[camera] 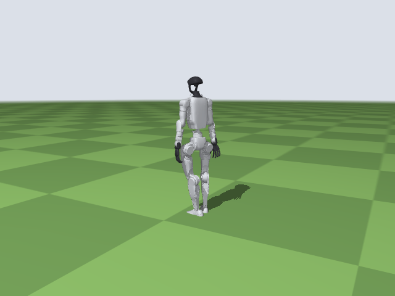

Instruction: Upper body actions

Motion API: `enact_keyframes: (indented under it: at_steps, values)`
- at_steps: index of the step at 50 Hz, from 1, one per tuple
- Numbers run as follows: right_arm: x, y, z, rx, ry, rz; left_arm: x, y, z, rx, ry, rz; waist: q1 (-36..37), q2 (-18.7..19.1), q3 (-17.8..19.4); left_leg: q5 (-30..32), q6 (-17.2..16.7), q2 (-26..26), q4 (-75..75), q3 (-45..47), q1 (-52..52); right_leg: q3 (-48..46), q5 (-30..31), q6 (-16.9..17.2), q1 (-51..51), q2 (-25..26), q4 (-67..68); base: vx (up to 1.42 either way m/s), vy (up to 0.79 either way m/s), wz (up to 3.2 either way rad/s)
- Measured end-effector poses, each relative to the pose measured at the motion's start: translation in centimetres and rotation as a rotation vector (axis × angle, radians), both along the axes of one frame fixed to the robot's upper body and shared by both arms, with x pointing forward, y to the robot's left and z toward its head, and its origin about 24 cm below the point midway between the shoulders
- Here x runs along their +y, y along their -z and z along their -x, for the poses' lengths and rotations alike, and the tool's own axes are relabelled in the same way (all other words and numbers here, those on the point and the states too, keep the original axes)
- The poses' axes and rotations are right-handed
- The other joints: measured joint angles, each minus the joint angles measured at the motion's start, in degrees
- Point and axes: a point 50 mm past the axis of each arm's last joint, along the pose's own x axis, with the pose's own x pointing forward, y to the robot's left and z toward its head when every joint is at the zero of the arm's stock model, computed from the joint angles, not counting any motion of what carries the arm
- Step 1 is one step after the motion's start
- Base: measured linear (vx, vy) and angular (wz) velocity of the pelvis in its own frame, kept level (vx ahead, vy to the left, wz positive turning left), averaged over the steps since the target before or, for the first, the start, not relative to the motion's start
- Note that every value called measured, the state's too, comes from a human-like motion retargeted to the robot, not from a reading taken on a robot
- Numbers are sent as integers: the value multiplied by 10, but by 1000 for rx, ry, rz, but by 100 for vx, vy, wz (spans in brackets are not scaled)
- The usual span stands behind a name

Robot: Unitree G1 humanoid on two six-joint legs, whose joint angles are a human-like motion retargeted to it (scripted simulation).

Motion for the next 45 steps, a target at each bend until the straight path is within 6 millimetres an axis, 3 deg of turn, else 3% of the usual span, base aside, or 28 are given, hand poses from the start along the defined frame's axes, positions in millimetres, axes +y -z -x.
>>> enact_keyframes:
  at_steps: [6, 12, 13, 15, 20, 25, 27, 30, 32, 35, 36, 42, 43, 45]
  values:
    - [-8, -1, -12, -22, -6, 15, 8, 0, 13, 13, -34, -23, -29, 4, -22, -41, -14, 38, -9, 163, 10, -161, 26, -31, 19, -7, -15, -72, 12, -304]
    - [-16, -3, -13, -29, 35, 40, 5, 1, 28, 59, -60, -30, -62, 13, -51, -81, -45, 70, -1, 325, 29, -233, 59, -70, 50, 12, -27, -57, 26, -250]
    - [-18, -3, -10, -21, 45, 48, 4, 1, 30, 66, -64, -27, -62, 12, -56, -86, -50, 71, 1, 344, 32, -229, 60, -75, 55, 16, -31, -42, 25, -236]
    - [-20, -5, -3, 9, 66, 65, 0, 2, 35, 77, -76, -19, -67, 5, -68, -97, -59, 64, 7, 376, 38, -212, 43, -36, 64, 22, -47, -35, 22, -209]
    - [-22, -8, 22, 116, 138, 83, -14, 4, 43, 98, -127, 4, -83, 13, -85, -98, -92, 88, 35, 436, 63, -104, 69, -60, 38, 53, -82, -29, 8, -167]
    - [-15, -8, 31, 146, 195, 60, -22, 5, 34, 44, -183, 45, -120, -1, -73, -42, -95, 117, 104, 449, 95, -51, 78, -78, 44, 57, -99, -26, -5, -113]
    - [-9, -7, 35, 155, 209, 38, -20, 5, 31, 35, -170, 42, -120, -26, -73, -3, -65, 129, 164, 437, 90, -29, 84, -79, 48, 36, -103, -17, -10, -127]
    - [-1, -6, 38, 163, 217, 8, -17, 4, 24, 12, -152, 24, -119, -64, -64, 19, 9, 168, 321, 349, 36, -1, 98, -78, 59, 5, -113, -14, -14, -97]
    - [-1, -6, 38, 164, 199, 2, -19, 5, 20, 5, -150, 35, -110, -65, -61, 16, -9, 177, 383, 278, -5, 12, 107, -80, 58, 6, -119, -17, -10, -119]
    - [-3, -5, 32, 146, 152, 6, -30, 6, 14, -9, -158, 67, -80, -59, -58, -21, -60, 108, 392, 125, -77, 52, 118, -81, 43, 11, -116, -20, -5, -165]
    - [-5, -5, 28, 134, 136, 9, -33, 6, 12, -20, -160, 75, -74, -57, -53, -36, -63, 89, 371, 103, -81, 64, 121, -80, 41, 11, -114, -17, 0, -155]
    - [-11, -3, 0, 44, 91, 11, -46, 7, 7, -50, -121, 105, -54, -6, -31, -64, -57, 56, 151, 53, -66, 109, 127, -76, 42, 59, -107, -5, -1, -123]
    - [-12, -3, -4, 31, 94, 13, -48, 7, 8, -45, -114, 111, -47, 6, -29, -24, -43, 47, 114, 29, -66, 119, 127, -76, 46, 72, -108, 18, 2, -105]
    - [-14, -3, -8, 16, 105, 20, -52, 8, 17, -21, -108, 121, -59, 22, -35, -26, -34, 10, 92, -75, -59, 129, 124, -76, 50, 84, -106, 27, 3, -58]
